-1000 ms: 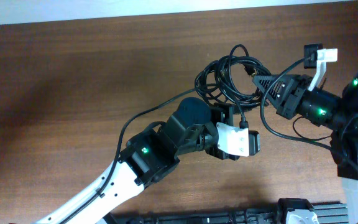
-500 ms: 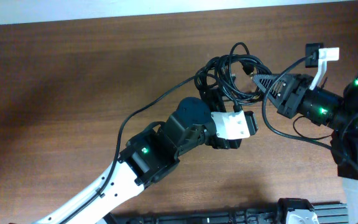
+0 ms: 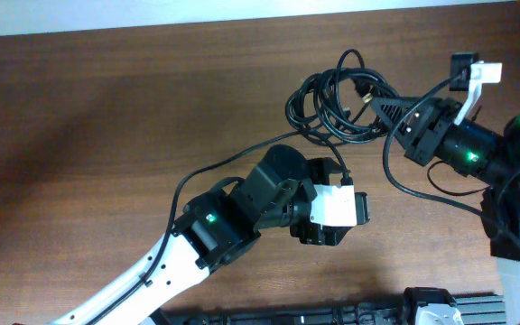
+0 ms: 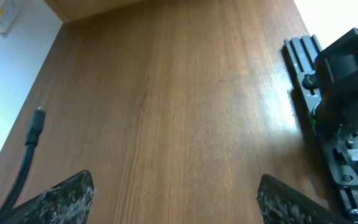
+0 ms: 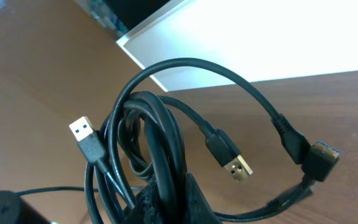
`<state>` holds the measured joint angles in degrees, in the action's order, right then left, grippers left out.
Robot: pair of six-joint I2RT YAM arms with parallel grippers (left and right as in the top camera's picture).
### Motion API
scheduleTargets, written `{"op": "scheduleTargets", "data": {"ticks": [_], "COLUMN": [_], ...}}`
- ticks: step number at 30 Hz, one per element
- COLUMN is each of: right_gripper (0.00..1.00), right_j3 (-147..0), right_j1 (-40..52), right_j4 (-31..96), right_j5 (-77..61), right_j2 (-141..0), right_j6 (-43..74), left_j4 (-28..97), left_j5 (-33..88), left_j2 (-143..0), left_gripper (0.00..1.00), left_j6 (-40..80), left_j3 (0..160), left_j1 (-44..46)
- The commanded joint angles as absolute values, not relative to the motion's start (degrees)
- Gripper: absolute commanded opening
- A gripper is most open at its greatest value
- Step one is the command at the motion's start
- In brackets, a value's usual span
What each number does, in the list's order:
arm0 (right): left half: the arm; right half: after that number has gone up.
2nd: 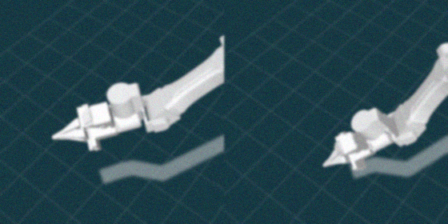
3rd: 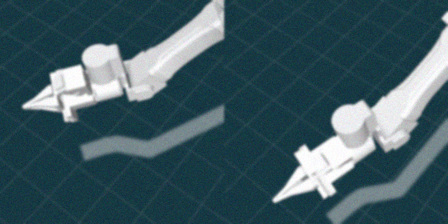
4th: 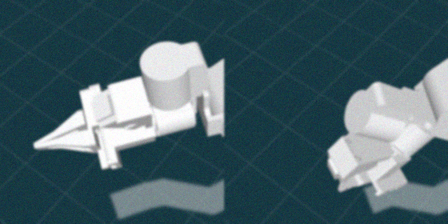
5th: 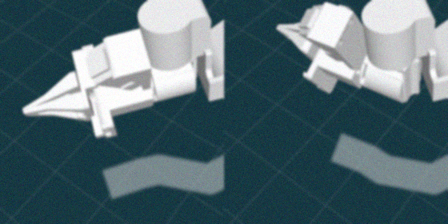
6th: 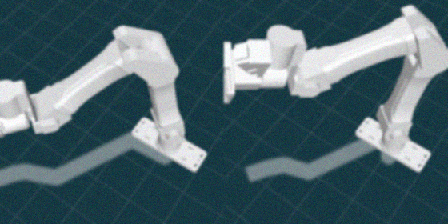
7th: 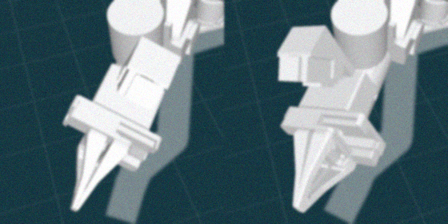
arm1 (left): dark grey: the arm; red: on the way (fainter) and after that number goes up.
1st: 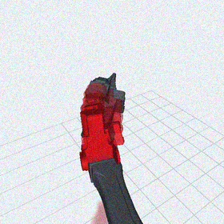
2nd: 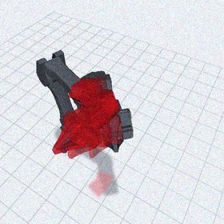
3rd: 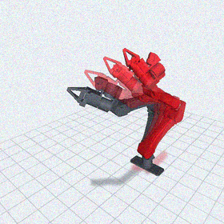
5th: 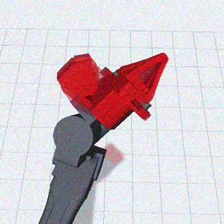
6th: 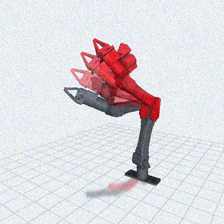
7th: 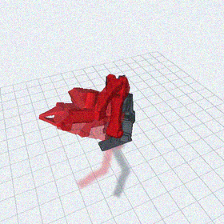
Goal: Untangle cables
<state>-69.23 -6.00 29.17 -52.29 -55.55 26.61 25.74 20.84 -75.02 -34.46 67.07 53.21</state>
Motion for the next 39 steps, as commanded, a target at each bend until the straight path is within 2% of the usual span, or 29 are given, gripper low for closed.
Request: {"op": "scheduleTargets", "data": {"ticks": [1,5,8,15,20,31,35,39], "right_gripper": [0.04,0.04,0.04,0.04,0.04,0.04,0.04,0.04], "right_j3": [-71.0,-71.0,-71.0,-71.0,-71.0,-71.0,-71.0,-71.0], "right_j1": [-6.1,-6.1,-6.1,-6.1,-6.1,-6.1,-6.1,-6.1], "right_j4": [28.8,29.0,30.0,36.3,38.9,39.3,39.2,39.3], "right_j5": [-47.9,-47.3,-47.3,-47.6,-53.2,-64.8,-67.6,-71.8], "right_j2": [-55.1,-55.1,-55.1,-55.1,-55.0,-55.0,-55.0,-55.0], "right_j6": [23.6,19.0,12.9,1.7,-5.6,-14.8,-14.8,-14.7], "left_j4": [25.8,25.5,25.1,25.0,25.6,27.5,27.1,26.6], "left_j5": [23.3,22.7,17.3,2.1,-3.1,-2.7,3.5,9.1], "left_j2": [-72.8,-68.2,-64.2,-58.6,-58.4,-58.4,-58.5,-58.7], "left_gripper": [0.85,0.84,0.75,0.75,0.76,0.78,0.89,0.9], "left_j6": [-34.3,-34.3,-34.3,-33.8,-33.8,-32.3,-32.3,-32.3], "left_j3": [67.5,67.5,67.5,67.5,67.5,67.5,67.5,67.5], "left_j1": [53.1,53.1,53.1,53.1,53.1,47.0,46.6,46.6]}}
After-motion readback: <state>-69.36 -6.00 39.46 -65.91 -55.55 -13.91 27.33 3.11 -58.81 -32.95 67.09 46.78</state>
